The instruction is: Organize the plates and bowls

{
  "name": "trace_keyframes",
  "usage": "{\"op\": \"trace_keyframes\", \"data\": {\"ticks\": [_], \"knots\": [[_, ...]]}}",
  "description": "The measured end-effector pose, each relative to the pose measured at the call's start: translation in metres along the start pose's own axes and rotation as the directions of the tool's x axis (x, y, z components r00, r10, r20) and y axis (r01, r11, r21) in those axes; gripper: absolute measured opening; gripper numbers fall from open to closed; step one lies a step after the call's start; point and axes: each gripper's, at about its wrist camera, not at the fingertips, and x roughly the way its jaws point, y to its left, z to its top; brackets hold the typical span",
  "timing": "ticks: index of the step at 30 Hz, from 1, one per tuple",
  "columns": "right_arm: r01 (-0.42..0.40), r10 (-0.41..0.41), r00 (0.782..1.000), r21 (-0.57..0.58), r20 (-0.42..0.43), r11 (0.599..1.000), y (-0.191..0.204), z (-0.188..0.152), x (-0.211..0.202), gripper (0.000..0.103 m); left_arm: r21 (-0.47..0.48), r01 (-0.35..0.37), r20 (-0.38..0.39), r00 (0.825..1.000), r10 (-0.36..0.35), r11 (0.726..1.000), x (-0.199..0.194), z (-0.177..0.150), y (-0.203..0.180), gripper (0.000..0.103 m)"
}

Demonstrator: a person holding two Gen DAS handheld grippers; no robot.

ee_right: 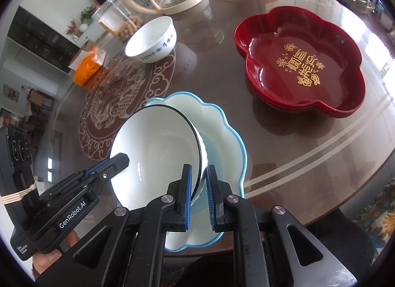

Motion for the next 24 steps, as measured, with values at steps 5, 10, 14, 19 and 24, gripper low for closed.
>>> {"op": "trace_keyframes", "data": {"ticks": [5, 10, 14, 19, 24], "knots": [[-0.012, 0.011, 1.000, 0.004, 0.008, 1.000, -0.002, -0.002, 0.002, 0.014, 0.014, 0.006, 0.013, 1.000, -0.006, 1.000, -0.001, -0.001, -0.001, 0.008], [-0.029, 0.029, 0.999, 0.000, 0.037, 1.000, -0.003, -0.003, -0.001, 0.019, -0.020, 0.036, 0.035, 0.999, -0.035, 0.999, -0.002, -0.004, 0.004, 0.009], [-0.041, 0.043, 0.990, -0.015, 0.133, 0.999, -0.002, -0.011, -0.016, 0.056, -0.058, 0.031, 0.113, 0.993, -0.024, 0.998, -0.019, -0.008, 0.011, 0.020], [0.077, -0.068, 0.899, -0.003, 0.432, 0.997, 0.006, -0.056, -0.062, 0.067, -0.140, -0.003, 0.308, 0.950, 0.047, 0.990, -0.063, -0.027, 0.024, 0.087], [0.261, -0.212, 0.692, 0.035, 0.690, 0.965, 0.020, -0.142, -0.083, 0.075, -0.183, -0.105, 0.385, 0.907, 0.169, 0.978, -0.094, -0.064, 0.031, 0.092]]}}
